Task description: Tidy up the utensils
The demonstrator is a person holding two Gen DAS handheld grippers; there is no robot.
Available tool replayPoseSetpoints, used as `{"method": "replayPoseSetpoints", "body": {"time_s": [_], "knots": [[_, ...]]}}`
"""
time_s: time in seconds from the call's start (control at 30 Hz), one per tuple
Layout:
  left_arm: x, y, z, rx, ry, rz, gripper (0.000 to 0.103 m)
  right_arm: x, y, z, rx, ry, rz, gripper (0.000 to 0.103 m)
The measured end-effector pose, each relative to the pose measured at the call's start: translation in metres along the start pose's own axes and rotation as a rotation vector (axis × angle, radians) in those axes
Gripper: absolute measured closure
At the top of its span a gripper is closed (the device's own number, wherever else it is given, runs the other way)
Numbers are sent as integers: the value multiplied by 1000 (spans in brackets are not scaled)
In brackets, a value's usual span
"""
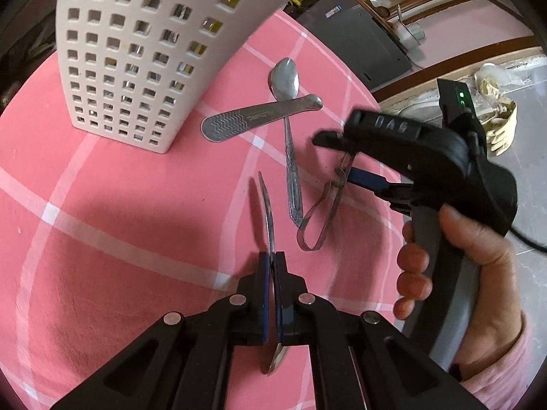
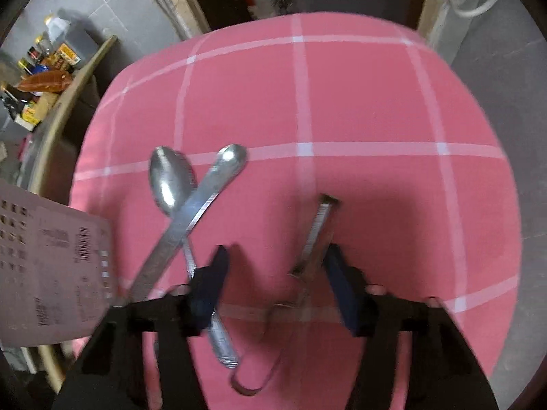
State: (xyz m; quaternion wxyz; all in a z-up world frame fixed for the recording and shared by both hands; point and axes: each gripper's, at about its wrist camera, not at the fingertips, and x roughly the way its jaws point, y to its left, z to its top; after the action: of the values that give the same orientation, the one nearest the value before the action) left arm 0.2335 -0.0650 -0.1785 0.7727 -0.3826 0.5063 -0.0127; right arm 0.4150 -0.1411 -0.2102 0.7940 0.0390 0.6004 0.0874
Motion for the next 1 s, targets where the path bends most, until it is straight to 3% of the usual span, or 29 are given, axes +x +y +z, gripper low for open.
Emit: {"method": "replayPoseSetpoints", "body": {"time_s": [0.03,0.07,0.27,0.33,0.4,0.47,0.67,0.9,1.0], "knots": [[-2,2,-1,-1,0,-2,100,-2,-3,-1,5,-9,-7,79],[-4,6,-3,-2,1,-5,100,-4,-7,-2,7,-15,-14,83],[-6,9,-7,8,-4,-1,100,-12,-11,-5,-106,-46,-1,83],[-8,5,-10,26,-9,4,101,-16,-20,-5,-64,-25,86,83],[-10,-1,-12,54,-11,1,101,-17,-45,-6,66,29,255,84],[-14,-6,-15,77,-18,6,101,-20,-61,-14,139,41,349,85],[-38,-15,-20,113,-62,-3,101,-54,-91,-47,158,-93,508,90],[-96,-38,-15,163,-227,-109,101,-120,-90,-58,3,-318,524,91],[-117,-47,-7,187,-274,-133,101,-136,-87,-60,-7,-377,565,91]]}}
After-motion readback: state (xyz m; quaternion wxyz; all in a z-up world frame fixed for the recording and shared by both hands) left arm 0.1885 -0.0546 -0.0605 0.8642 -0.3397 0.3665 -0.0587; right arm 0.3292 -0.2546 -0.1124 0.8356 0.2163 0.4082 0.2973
